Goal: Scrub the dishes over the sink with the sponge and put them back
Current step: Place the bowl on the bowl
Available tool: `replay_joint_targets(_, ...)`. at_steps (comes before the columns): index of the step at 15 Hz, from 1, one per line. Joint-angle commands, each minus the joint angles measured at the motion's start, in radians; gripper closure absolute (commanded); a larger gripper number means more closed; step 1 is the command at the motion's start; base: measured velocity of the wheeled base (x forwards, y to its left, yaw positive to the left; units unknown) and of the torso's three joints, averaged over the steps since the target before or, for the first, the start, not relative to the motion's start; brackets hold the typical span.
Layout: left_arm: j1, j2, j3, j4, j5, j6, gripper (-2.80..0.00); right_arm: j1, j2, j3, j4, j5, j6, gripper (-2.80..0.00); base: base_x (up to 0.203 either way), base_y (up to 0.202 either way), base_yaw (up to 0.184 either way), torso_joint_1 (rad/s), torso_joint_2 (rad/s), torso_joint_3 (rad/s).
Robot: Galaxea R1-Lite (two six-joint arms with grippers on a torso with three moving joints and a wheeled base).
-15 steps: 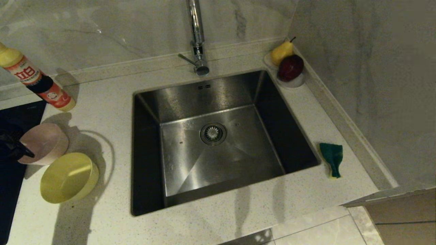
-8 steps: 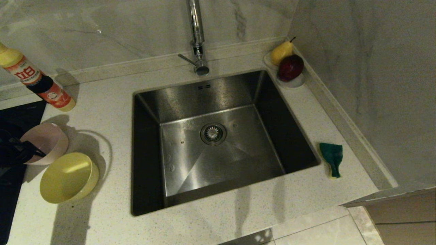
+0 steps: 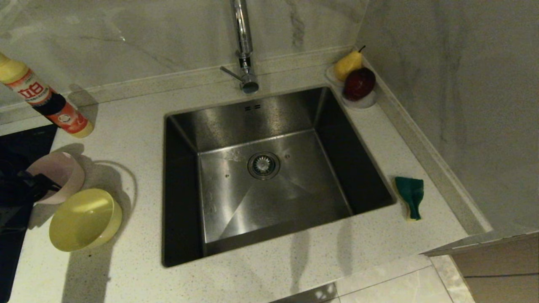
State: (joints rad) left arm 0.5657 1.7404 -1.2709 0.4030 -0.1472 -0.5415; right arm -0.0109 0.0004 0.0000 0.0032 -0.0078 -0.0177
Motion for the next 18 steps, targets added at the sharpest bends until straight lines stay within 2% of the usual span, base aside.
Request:
replay_joint_targets(1,0.002,0.021,0.000,0.002,0.001,-0.003,-2.80,0.000,0.001,0.000,0.000,0.000,0.000,0.00,0.000,0.000,0.000,0.000,0.00,0.000)
replay_joint_targets(2,0.003,0.027,-0.002,0.002,0.000,-0.003,-2.80,0.000,0.001,0.000,0.000,0.000,-0.001,0.00,0.000,0.000,0.000,0.000,0.00,0.000)
replay_joint_targets(3,0.006,0.031,-0.007,0.001,-0.001,-0.004,0.00,0.000,0.001,0.000,0.000,0.000,-0.001,0.00,0.000,0.000,0.000,0.000,0.00,0.000)
replay_joint_targets(11,0.013,0.025,-0.062,0.004,0.005,-0.020,0.00,0.000,0.001,0.000,0.000,0.000,-0.001,0.00,0.000,0.000,0.000,0.000,0.00,0.000)
replay_joint_targets(15,0.042,0.014,-0.082,0.010,0.005,-0.013,0.00,0.000,0.001,0.000,0.000,0.002,-0.001,0.00,0.000,0.000,0.000,0.000,0.00,0.000)
replay_joint_targets(18,0.078,-0.001,-0.138,0.026,0.004,-0.016,0.00,0.000,0.001,0.000,0.000,0.000,-0.001,0.00,0.000,0.000,0.000,0.000,0.00,0.000)
